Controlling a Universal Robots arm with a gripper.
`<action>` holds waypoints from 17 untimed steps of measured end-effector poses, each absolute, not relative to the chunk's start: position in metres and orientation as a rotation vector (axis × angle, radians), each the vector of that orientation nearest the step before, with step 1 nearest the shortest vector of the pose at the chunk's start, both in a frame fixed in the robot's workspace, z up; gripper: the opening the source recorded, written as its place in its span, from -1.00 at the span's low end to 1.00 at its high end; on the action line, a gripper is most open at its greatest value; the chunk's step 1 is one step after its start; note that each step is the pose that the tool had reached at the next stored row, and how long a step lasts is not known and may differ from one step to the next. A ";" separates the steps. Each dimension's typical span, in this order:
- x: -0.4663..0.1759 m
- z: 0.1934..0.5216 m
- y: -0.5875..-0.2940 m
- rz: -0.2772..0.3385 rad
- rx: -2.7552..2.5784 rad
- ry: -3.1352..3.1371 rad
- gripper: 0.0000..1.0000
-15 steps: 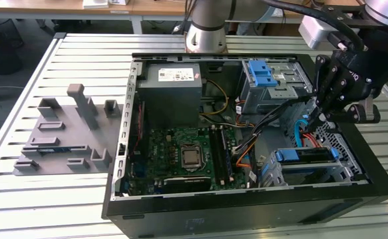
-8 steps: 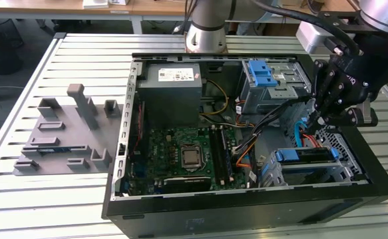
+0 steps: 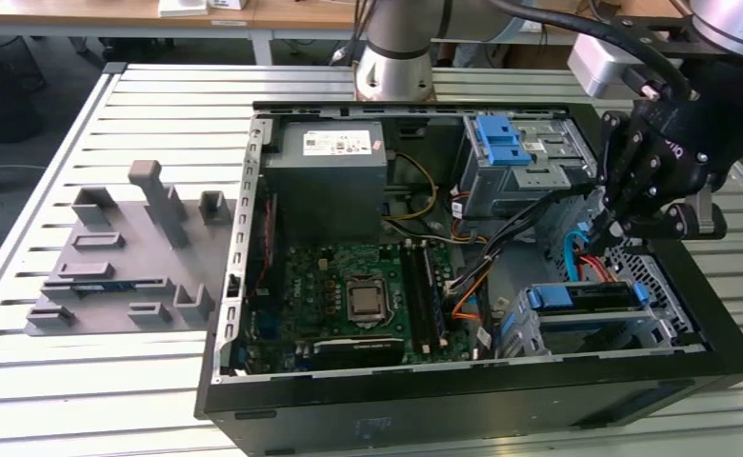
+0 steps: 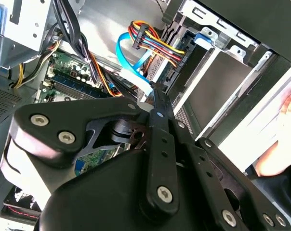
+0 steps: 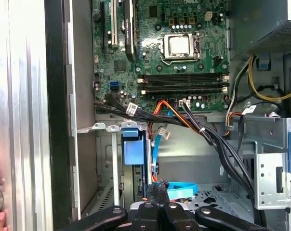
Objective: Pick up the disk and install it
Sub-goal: 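Insert the second disk wire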
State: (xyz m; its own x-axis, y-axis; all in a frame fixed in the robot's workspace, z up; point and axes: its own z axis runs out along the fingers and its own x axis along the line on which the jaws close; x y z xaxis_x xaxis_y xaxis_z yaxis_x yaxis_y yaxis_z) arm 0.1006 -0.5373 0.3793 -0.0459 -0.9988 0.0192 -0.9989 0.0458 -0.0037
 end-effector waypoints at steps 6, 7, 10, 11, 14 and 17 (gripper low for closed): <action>0.100 0.380 -0.537 0.027 2.162 -2.263 -0.77; 0.100 0.380 -0.537 0.027 2.162 -2.263 -0.77; 0.099 0.380 -0.536 0.027 2.162 -2.263 -0.65; 0.099 0.380 -0.536 0.027 2.162 -2.263 -0.65; 0.099 0.380 -0.534 0.027 2.162 -2.263 -0.62; 0.099 0.380 -0.532 0.027 2.162 -2.263 -0.50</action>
State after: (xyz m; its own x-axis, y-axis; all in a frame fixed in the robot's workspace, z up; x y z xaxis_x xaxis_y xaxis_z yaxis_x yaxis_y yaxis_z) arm 0.0990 -0.5323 0.3798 -0.0457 -0.9988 0.0201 -0.9989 0.0456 -0.0046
